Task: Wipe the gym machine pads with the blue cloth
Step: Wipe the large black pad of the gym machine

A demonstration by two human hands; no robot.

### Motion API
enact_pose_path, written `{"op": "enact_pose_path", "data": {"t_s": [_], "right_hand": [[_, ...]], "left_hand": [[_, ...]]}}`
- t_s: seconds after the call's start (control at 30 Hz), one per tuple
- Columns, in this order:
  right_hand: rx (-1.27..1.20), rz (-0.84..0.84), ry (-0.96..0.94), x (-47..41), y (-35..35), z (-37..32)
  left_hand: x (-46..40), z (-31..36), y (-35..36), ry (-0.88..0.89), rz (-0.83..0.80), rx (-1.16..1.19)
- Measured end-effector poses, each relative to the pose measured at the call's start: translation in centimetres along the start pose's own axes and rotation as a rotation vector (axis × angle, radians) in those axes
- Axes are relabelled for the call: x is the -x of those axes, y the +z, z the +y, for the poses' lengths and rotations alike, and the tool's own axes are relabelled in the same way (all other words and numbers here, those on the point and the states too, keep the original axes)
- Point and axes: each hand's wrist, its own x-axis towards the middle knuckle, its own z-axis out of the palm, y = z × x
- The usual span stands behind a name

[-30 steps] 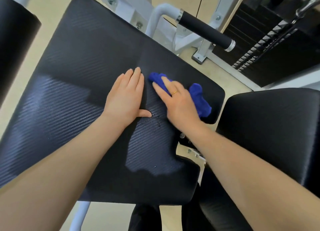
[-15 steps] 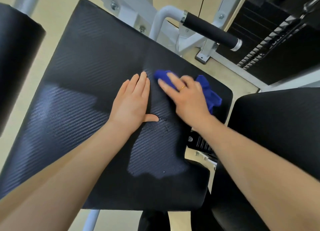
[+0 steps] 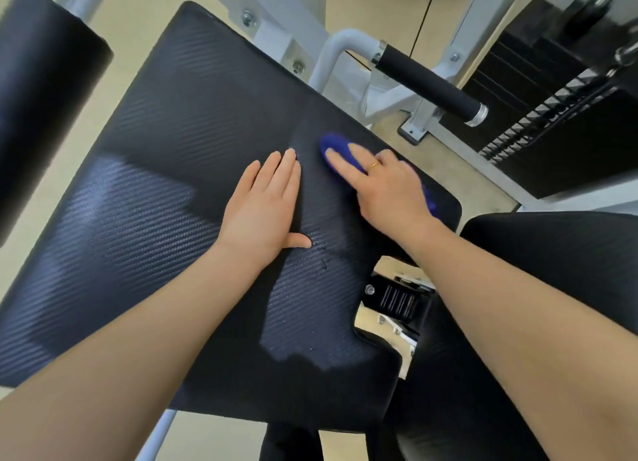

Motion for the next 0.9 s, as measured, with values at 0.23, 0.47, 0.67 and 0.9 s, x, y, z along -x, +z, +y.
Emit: {"op": "enact_pose_path", "data": {"t_s": [0.23,0.47,0.67,0.9], "right_hand": [[-0.235,-0.044,0.406,-1.7,-1.2,0.4],[-0.098,0.000,-0.487,-0.2,0.6,-7.7],[0.078,0.051,-0.041,-6.3,-1.4,-0.2],[-0.091,0.088,-0.408,-1.0,1.1,-8.0]], "left_hand": [[2.0,-0.2,0.3,-0.248,0.053,0.249],[3.6,-1.1,0.2,-0.462,0.105,0.247],[3.2,-0.7,0.6,-0.598,0.030,0.174],[2.7,-0.5,0.8,-0.670,0.024,0.242]]}}
